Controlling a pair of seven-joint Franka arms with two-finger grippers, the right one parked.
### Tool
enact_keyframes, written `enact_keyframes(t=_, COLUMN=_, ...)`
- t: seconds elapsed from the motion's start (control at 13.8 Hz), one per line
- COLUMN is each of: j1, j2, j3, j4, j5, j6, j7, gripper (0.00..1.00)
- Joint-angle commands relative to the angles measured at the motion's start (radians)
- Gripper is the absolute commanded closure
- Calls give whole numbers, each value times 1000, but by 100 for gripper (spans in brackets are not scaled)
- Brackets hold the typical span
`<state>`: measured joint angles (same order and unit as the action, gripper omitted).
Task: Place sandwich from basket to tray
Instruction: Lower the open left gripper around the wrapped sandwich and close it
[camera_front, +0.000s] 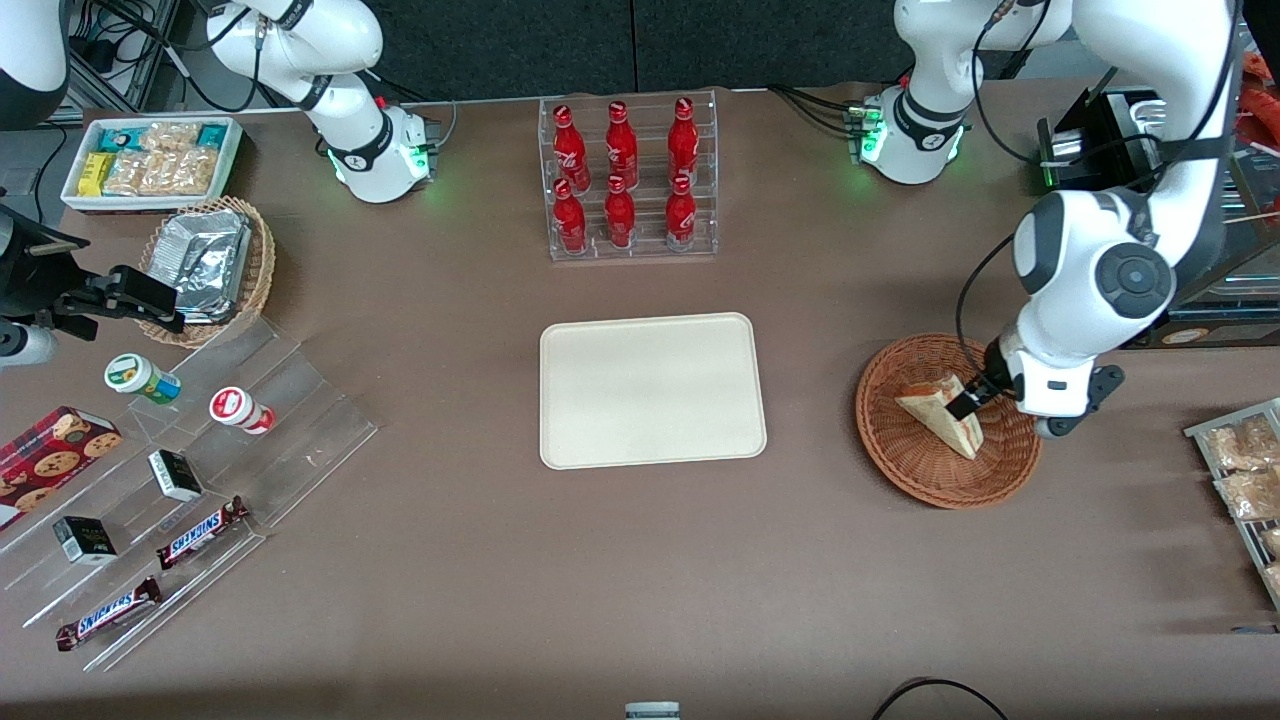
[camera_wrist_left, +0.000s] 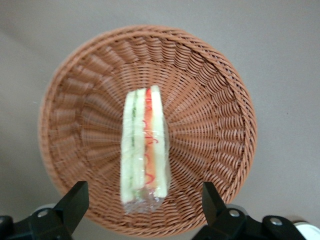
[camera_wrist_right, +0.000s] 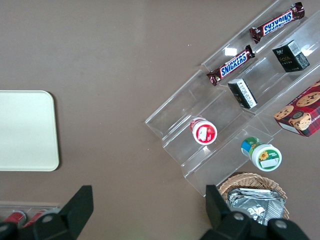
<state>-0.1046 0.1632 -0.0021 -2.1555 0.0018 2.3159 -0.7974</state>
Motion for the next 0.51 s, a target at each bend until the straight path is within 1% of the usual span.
enact_keyframes(t=0.0, j1=-6, j2=-1, j3=4, j4=-70, j5=-19, j6=95, j7=-22, gripper=0)
enact_keyframes(t=0.44, j1=-15, j2=51, j3=4, j4=-72, j5=-23, j6=132, j7=-62, gripper=0)
